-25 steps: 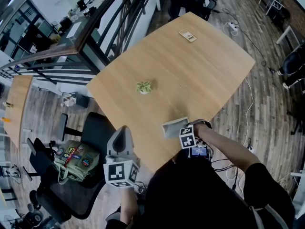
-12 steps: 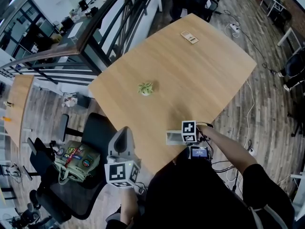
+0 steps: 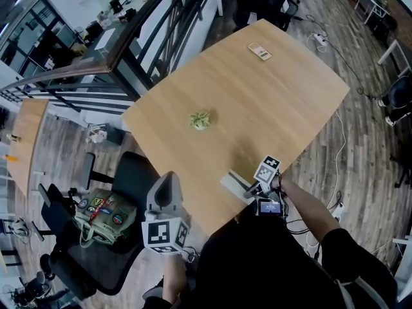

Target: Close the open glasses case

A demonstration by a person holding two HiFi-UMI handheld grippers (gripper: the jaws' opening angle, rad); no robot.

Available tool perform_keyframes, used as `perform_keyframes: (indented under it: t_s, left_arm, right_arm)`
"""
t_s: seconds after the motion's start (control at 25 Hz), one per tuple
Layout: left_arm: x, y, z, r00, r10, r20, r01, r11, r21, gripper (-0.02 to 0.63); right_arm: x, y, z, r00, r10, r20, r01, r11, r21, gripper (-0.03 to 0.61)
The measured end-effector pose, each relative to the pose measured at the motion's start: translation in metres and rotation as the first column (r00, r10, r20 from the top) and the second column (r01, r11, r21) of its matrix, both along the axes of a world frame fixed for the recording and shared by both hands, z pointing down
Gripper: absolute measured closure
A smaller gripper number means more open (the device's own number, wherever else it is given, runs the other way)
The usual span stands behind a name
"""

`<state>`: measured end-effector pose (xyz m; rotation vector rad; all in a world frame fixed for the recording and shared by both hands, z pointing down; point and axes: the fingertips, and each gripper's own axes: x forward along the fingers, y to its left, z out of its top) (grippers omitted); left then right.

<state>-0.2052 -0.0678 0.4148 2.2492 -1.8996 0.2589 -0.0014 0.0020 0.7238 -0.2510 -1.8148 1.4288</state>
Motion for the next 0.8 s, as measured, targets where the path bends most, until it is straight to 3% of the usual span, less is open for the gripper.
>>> perform_keyframes:
  t_s: [0.08,0.16,0.4,0.64,0.72,0.8]
  left_arm:
    - [0.001,-0.001,-0.001,1.0,0.002,0.001,-0.002,1.0,-0.001,0.614]
    - [0.002,-0.001,0.0,1.0,0.001,0.002,-0.001,1.0,-0.002,0.614]
    - [0.006,-0.003,0.0,1.0,0.009,0.008,-0.009,1.0,0.001,0.614]
    - [0.005,-0.004,-0.003,1.0,0.006,0.03,-0.006,1.0,-0.002,0.614]
    - [0.005,-0.005,-0.004,0.999,0.007,0.031,-0.007,1.0,-0.002,0.614]
    - [0.005,-0.005,-0.004,1.0,0.005,0.031,-0.005,1.0,-0.002,0.614]
  right_arm:
    - [-0.005,-0.008,-0.004,0.99,0.132,0.041,-0.13,0.989,-0.064,0.558]
    - [-0.009,-0.019,-0.006,0.963,0.258,0.074,-0.248,0.961,-0.121,0.56]
    - [-0.008,-0.057,-0.005,0.818,0.56,0.133,-0.515,0.815,-0.264,0.559]
    - [-0.003,-0.081,-0.014,0.664,0.729,0.165,-0.645,0.67,-0.367,0.56]
    - [-0.004,-0.084,-0.01,0.639,0.752,0.159,-0.662,0.643,-0.385,0.56]
    - [-0.005,-0.082,-0.005,0.636,0.757,0.148,-0.67,0.637,-0.382,0.56]
